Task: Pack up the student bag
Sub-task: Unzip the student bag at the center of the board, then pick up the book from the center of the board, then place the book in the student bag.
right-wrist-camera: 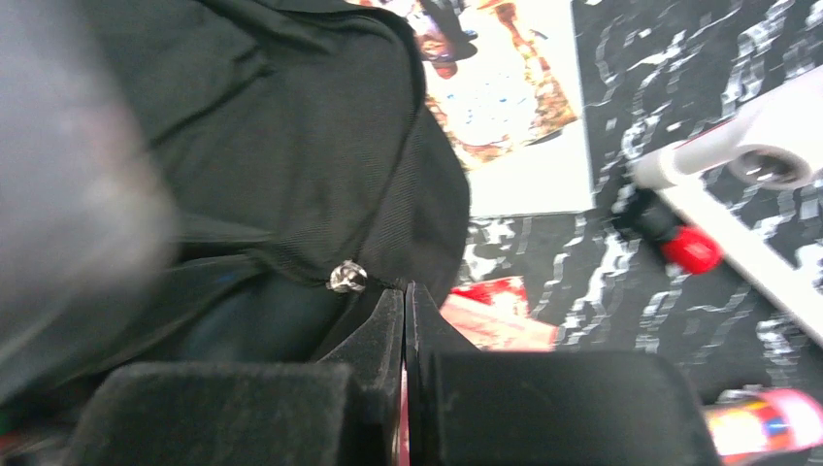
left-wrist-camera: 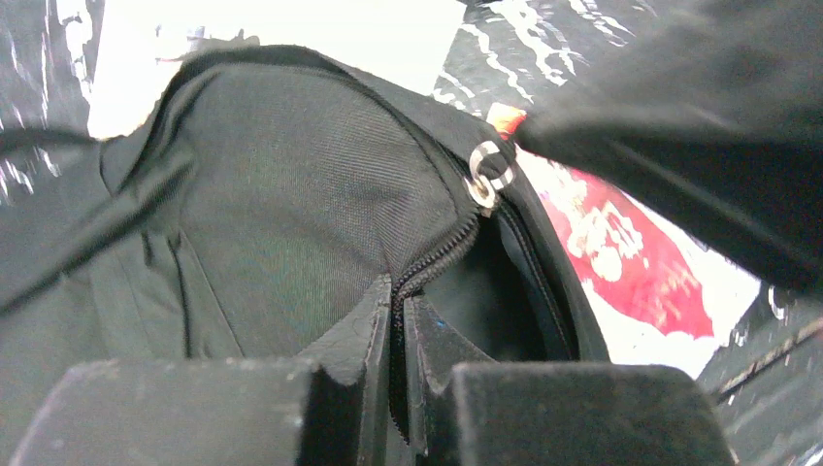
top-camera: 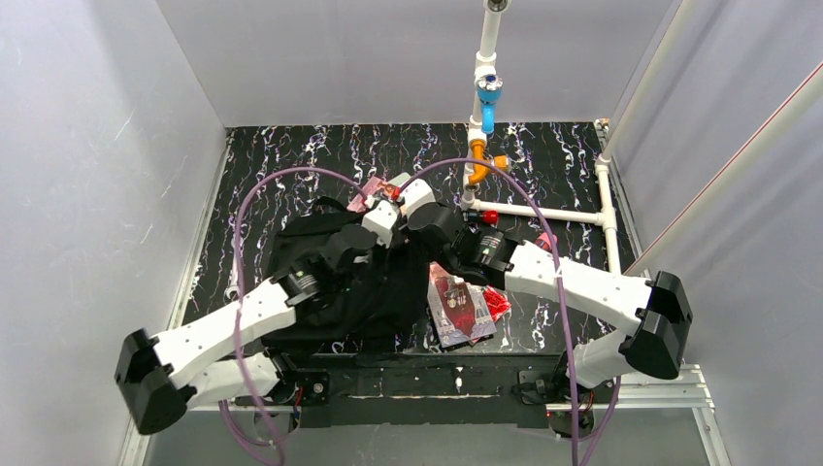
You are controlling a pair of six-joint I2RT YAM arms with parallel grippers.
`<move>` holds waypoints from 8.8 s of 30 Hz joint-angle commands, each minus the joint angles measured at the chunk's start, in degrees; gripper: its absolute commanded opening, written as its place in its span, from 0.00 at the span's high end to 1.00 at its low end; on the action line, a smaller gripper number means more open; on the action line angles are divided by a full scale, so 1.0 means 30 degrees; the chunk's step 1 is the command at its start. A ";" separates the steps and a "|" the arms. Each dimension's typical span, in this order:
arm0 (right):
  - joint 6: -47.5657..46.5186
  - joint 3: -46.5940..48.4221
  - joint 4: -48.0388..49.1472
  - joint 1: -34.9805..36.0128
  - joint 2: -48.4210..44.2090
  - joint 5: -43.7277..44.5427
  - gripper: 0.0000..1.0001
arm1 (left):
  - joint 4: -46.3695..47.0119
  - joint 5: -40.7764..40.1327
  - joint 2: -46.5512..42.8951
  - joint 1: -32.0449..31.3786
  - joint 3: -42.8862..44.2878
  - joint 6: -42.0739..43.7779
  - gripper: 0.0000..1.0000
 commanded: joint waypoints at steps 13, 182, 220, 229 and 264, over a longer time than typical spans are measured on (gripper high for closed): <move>-0.8991 0.3611 0.1099 -0.0010 0.3462 0.4999 0.99 | -0.2143 0.8176 -0.7131 -0.0136 -0.2746 0.8587 1.00; 3.1362 -2.3141 0.2298 0.1396 -2.1119 -0.0198 0.20 | 0.1128 0.6966 -0.6166 0.9097 -0.2937 0.4156 1.00; 1.2415 -1.0766 -0.4074 0.1403 -1.8314 -0.0568 0.99 | -0.4640 0.4567 -0.3937 0.9097 0.1725 -0.1407 1.00; 0.8744 -0.6539 -0.1414 0.1396 -1.3764 -0.6412 0.99 | -0.4008 0.3705 -0.6389 0.9097 0.1580 -0.1397 1.00; 2.0741 -0.9206 1.2272 0.1050 -0.6477 -0.9250 0.99 | -0.3882 0.5396 -0.7578 0.9124 0.1297 -0.4526 1.00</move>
